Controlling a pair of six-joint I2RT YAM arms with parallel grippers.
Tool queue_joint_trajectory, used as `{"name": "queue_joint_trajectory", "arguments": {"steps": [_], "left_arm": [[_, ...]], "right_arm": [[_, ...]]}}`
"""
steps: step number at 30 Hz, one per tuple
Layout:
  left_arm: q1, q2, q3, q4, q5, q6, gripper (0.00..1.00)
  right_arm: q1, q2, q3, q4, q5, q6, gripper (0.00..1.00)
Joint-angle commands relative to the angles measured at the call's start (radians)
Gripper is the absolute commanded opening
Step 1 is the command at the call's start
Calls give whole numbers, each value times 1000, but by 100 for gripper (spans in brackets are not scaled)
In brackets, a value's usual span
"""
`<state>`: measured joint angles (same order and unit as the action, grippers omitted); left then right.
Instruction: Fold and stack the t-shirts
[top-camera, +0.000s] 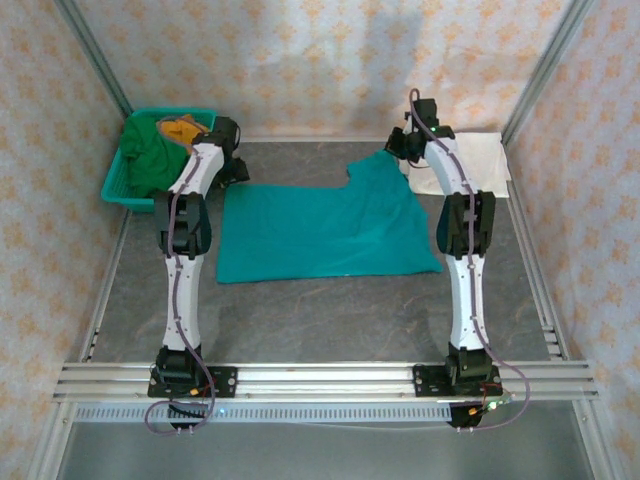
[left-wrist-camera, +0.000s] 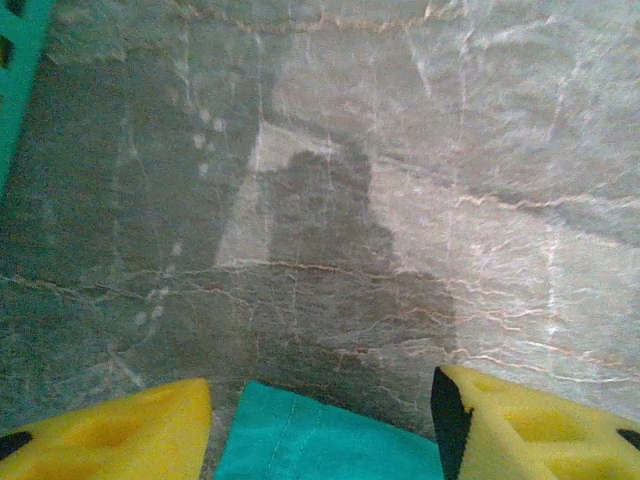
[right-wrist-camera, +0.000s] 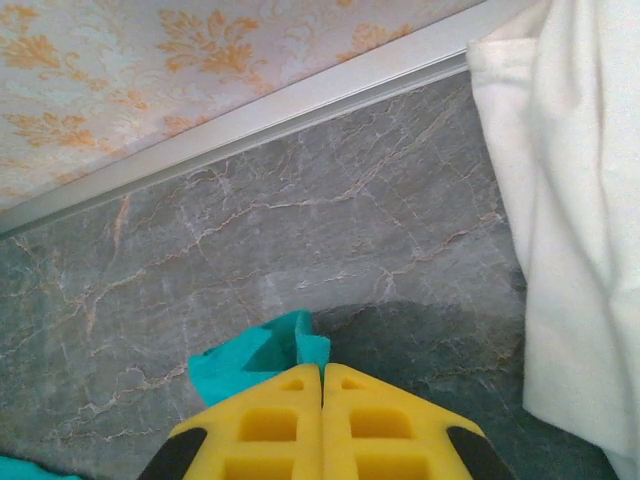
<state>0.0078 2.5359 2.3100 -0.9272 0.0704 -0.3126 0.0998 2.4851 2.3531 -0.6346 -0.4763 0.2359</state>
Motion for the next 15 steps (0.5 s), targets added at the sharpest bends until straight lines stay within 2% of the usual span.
{"name": "queue_joint_trajectory", "arguments": {"steps": [1, 4, 9, 13, 15], "left_arm": [[8, 8, -5, -41, -9, -11, 64], [8, -7, -43, -15, 2, -11, 65], [8, -7, -55, 1, 25, -3, 57], [8, 16, -34, -3, 42, 0, 48], [8, 21, -34, 4, 53, -2, 34]], "right_arm": [[-2, -109, -21, 36, 67, 18, 0], [-10, -132, -37, 32, 104, 36, 0], [-22, -162, -67, 43, 135, 41, 0], [-22, -162, -77, 46, 113, 39, 0], [-22, -164, -91, 56, 102, 43, 0]]}}
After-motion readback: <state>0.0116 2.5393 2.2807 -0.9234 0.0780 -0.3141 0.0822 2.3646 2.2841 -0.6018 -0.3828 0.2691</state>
